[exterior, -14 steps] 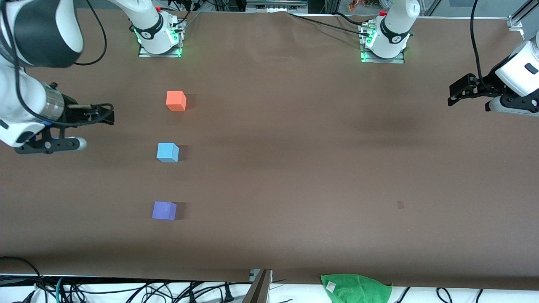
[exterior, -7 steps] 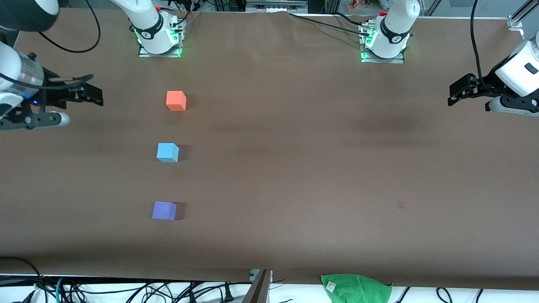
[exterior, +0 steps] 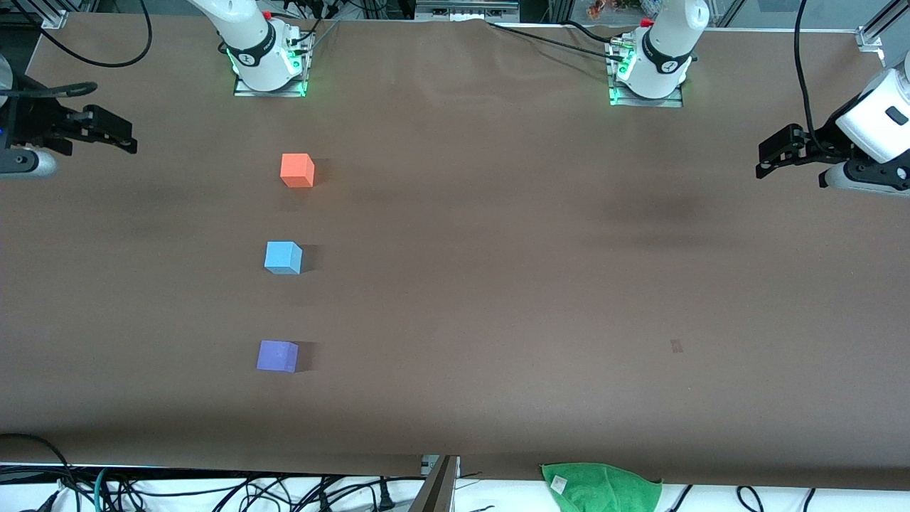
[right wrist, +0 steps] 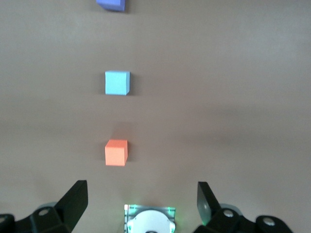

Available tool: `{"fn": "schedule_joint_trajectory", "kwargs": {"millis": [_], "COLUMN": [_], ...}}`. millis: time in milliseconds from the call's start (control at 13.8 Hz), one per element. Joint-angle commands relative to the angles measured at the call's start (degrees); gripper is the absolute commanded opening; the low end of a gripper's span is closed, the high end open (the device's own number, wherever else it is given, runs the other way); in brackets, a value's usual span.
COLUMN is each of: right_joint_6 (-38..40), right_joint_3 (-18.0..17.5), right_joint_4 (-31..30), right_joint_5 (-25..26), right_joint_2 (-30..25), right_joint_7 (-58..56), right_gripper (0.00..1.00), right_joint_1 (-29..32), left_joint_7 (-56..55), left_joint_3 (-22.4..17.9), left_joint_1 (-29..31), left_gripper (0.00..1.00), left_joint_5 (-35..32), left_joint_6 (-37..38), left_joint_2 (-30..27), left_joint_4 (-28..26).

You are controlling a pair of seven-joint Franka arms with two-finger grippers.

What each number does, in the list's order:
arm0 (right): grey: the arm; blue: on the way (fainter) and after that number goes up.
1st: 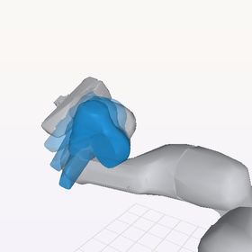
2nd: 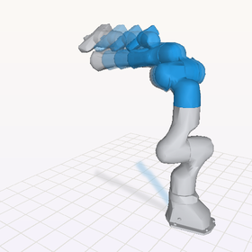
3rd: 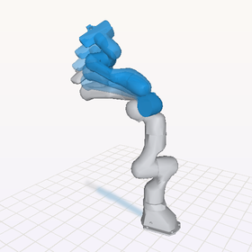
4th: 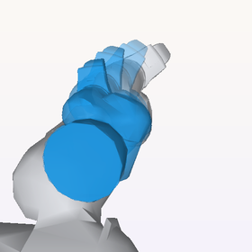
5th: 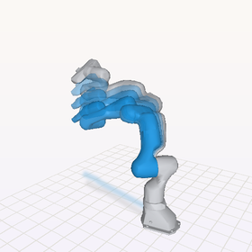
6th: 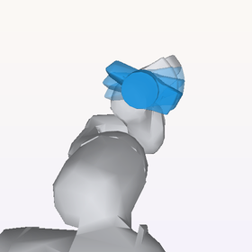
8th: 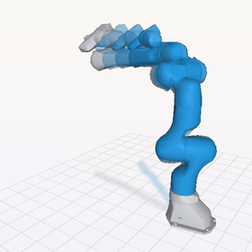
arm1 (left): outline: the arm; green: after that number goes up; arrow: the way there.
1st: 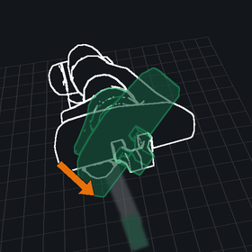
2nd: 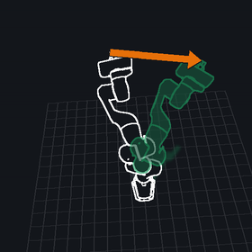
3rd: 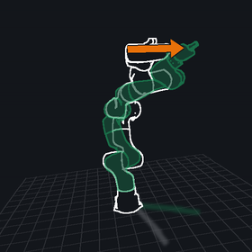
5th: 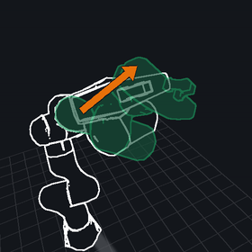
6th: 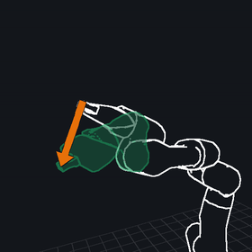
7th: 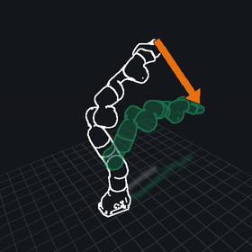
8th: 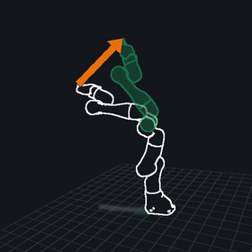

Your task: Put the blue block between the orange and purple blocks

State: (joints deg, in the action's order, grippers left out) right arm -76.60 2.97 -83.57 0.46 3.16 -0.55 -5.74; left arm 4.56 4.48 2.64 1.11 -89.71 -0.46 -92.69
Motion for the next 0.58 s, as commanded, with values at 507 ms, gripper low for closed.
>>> {"fn": "schedule_joint_trajectory", "kwargs": {"millis": [507], "right_joint_6": [-0.31], "right_joint_3": [-2.45], "right_joint_4": [-1.94], "right_joint_5": [0.06], "right_joint_2": [-0.52], "right_joint_7": [-0.95], "right_gripper": [0.99], "right_joint_1": [1.87], "left_joint_7": [0.27], "left_joint_3": [0.17], "left_joint_1": [-0.01], "left_gripper": [1.0], "left_joint_5": [-0.76], "left_joint_6": [1.38], "left_joint_2": [0.29], "left_joint_4": [1.37]}}
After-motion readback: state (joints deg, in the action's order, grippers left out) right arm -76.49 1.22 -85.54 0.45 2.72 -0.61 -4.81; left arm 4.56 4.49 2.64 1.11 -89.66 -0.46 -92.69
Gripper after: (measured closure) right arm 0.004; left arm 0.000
